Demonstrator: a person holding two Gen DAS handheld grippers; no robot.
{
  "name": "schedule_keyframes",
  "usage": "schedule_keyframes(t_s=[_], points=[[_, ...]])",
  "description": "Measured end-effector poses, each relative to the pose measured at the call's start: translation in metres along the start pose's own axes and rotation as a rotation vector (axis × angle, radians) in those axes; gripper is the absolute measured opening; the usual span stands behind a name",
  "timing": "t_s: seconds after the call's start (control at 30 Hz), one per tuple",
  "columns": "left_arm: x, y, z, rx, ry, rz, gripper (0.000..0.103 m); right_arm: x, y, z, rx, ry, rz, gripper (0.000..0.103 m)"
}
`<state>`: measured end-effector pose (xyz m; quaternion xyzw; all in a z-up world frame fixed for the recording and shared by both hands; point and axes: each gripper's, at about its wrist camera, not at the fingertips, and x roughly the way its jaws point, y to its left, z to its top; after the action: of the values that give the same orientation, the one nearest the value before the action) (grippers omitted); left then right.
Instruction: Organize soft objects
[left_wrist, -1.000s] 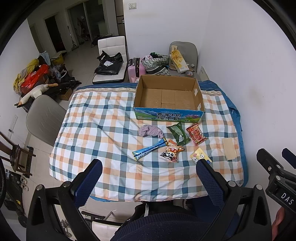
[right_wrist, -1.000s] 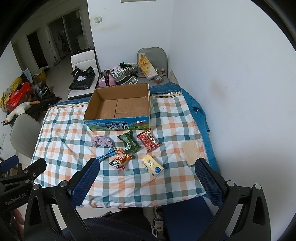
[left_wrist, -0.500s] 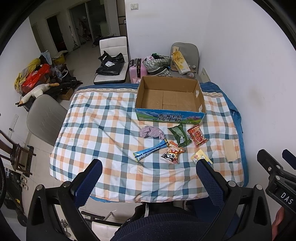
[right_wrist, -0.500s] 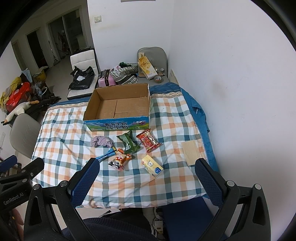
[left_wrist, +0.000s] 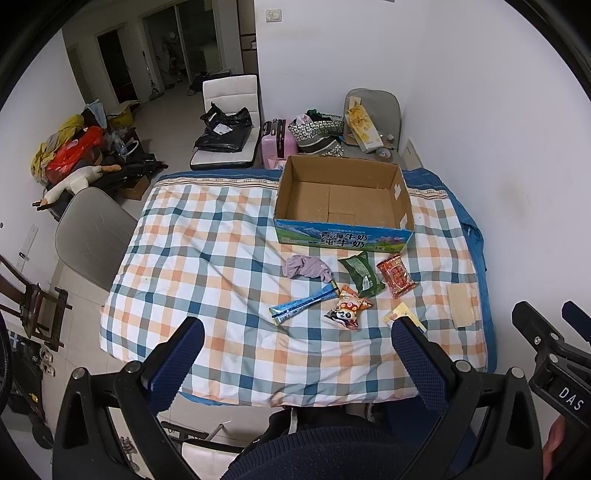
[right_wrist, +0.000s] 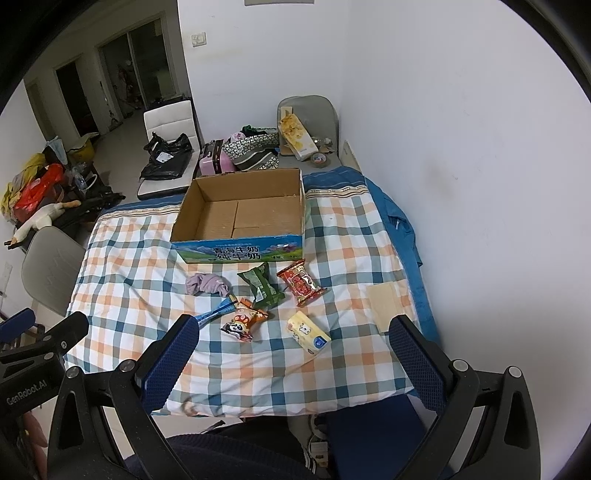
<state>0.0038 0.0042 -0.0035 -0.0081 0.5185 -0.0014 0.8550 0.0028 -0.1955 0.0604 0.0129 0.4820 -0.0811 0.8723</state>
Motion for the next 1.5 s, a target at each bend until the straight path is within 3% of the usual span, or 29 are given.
schedule_keyframes(t_s=[1.1,1.3,1.5], points=[[0.002,-0.001,0.001,0.002,-0.005,-0.004,0.103,0.005,0.012,0.009,0.002,0.001,0.004,0.103],[0.05,-0.006,0.021,0.021,0.041,-0.037,0.103,0.057,0.004,0.024,0.032,0.067,0.002,0.103],[0.151,-0.012,0.037,0.02,0.173,-0.062,0.103,0.169,-0.02,0.02,0.016,0.198,-0.019,0.103]])
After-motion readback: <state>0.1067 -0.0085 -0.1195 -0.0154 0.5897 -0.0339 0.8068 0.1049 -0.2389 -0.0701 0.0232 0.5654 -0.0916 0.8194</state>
